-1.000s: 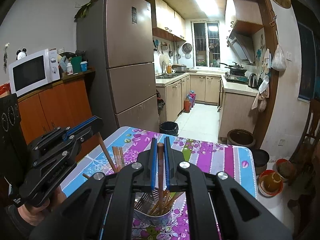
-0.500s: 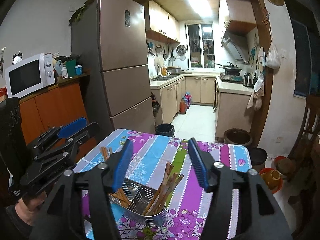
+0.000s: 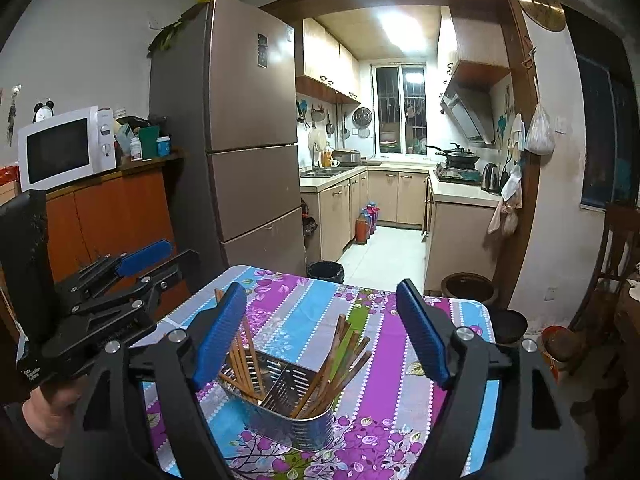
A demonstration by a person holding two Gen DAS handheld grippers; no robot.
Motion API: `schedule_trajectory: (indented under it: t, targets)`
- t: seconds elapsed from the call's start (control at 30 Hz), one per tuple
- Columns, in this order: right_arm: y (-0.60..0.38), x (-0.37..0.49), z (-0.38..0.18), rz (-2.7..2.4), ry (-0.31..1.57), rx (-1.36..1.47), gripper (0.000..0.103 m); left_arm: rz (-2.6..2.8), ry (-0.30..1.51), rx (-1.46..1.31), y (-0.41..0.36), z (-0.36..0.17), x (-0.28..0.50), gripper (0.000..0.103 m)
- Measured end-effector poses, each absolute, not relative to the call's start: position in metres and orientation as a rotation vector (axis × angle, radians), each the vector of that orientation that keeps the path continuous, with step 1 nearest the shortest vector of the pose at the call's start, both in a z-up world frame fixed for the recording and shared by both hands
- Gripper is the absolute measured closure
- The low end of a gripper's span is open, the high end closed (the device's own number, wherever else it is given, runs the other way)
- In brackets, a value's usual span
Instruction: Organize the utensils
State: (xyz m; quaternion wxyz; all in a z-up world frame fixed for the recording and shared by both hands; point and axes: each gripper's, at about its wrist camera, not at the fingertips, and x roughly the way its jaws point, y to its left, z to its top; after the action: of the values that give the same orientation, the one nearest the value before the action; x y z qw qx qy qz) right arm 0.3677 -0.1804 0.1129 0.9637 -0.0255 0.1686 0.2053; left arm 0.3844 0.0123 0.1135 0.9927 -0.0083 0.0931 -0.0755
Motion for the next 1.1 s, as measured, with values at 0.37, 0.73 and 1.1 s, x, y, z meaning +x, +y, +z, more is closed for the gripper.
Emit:
schedule_trajectory:
  t: [0.37,0.73,1.1]
  targets:
    - [-0.179,0.349,0.117,0.417,0.328,-0.064,0.029,-0.154,0.170,-0.007,0.011,0.116,0.360,0.050]
    - [-0.174,0.312,0.113,0.412,0.274,-0.059,0.018,-0.163,0.128,-0.033,0.016,0.114,0.315,0.021]
    - [-0.187,0.219,0.078,0.375,0.130,-0.050,0.006,-0.120,0.058,-0.028,0.035,0.091,0.234,0.005]
